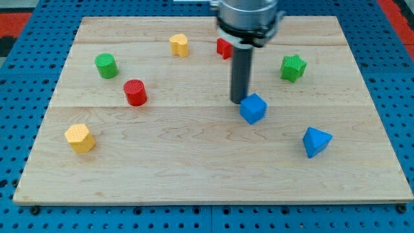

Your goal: Push the blue blocks below the green star

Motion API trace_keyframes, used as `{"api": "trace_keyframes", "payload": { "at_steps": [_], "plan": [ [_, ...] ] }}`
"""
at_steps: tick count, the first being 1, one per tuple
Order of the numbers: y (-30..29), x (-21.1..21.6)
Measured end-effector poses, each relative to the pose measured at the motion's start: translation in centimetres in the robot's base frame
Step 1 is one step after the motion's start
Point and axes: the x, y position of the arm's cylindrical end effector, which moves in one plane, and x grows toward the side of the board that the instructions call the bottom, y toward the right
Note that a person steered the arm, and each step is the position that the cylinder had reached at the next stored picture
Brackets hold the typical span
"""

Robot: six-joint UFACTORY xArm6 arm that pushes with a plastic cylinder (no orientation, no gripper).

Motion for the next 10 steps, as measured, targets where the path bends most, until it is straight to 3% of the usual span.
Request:
{"api": "trace_keyframes", "payload": {
  "at_steps": [1, 4, 5, 7, 8, 9, 10],
  "plan": [
    [2.1, 0.0],
    [-1.7, 4.4],
    [-2.0, 8.0],
    [2.9, 3.6],
    [2.1, 3.6],
    [6.0, 3.6],
    [6.3, 3.3]
  ]
}}
